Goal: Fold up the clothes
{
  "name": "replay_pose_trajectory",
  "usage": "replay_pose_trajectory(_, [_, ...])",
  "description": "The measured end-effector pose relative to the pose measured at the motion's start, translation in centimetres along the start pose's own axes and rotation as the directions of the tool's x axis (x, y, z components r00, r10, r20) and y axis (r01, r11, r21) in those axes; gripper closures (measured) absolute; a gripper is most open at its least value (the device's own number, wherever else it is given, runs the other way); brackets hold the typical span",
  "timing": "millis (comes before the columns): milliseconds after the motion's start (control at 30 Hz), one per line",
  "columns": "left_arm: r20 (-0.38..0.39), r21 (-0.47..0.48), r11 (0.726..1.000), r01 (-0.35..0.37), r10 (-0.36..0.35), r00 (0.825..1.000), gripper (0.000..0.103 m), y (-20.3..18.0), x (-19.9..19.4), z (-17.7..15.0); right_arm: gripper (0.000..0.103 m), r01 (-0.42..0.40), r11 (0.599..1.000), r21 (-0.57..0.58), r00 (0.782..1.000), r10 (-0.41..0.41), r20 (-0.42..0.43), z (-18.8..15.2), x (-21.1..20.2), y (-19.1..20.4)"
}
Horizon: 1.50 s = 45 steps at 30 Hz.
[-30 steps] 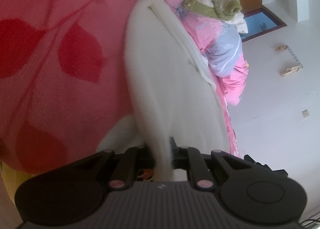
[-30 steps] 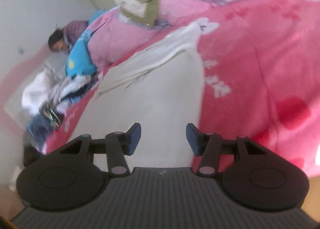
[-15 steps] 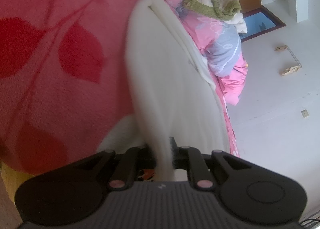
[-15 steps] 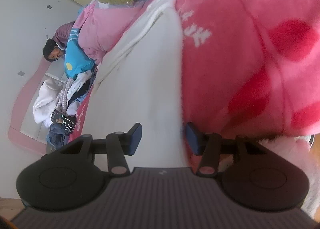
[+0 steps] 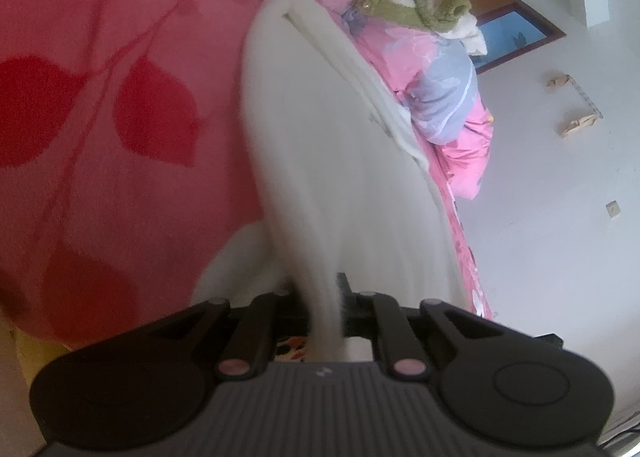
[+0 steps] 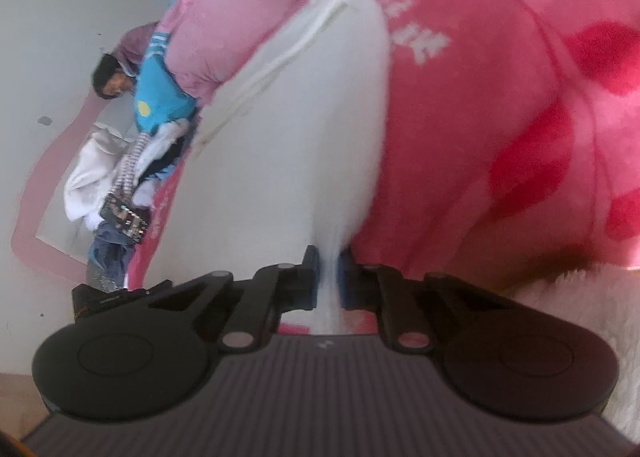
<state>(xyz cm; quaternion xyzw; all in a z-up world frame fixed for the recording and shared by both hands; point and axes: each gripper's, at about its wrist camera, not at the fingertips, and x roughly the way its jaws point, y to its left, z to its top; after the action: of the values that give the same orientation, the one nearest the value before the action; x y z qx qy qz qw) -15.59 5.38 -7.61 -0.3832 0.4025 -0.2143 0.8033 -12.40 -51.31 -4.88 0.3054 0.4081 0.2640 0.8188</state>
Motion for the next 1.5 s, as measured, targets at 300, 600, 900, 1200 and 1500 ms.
replay_pose_trajectory(300, [0.045, 0.000, 0.996, 0.085, -0.085, 0.995, 0.095, -1.3, -1.5, 1.5, 0.097, -0.092, 0.992, -0.085, 0.989, 0.101, 0.111, 1.6, -1.6, 3.9])
replay_pose_trajectory(600, [0.116, 0.017, 0.987, 0.160, -0.161, 0.980, 0.095, -2.8, -1.8, 6.4, 0.097, -0.159, 0.976, -0.152, 0.955, 0.191, 0.228, 6.4, -1.3, 6.8])
replay_pose_trajectory(900, [0.197, 0.060, 0.992, 0.107, -0.117, 0.973, 0.095, -3.8, 0.9, 13.2, 0.097, -0.170, 0.965, -0.198, 0.923, 0.226, 0.311, 12.7, 1.1, 7.7])
replay_pose_trajectory(1200, [0.213, 0.059, 0.997, 0.058, -0.069, 0.974, 0.095, -3.6, 6.0, 20.3, 0.097, -0.140, 0.973, -0.185, 0.916, 0.199, 0.349, 18.7, 6.2, 6.8])
replay_pose_trajectory(1500, [0.171, 0.038, 0.999, -0.010, 0.003, 0.985, 0.095, -1.7, 12.0, 25.9, 0.097, -0.131, 0.986, -0.108, 0.919, 0.161, 0.359, 23.2, 12.0, 3.2])
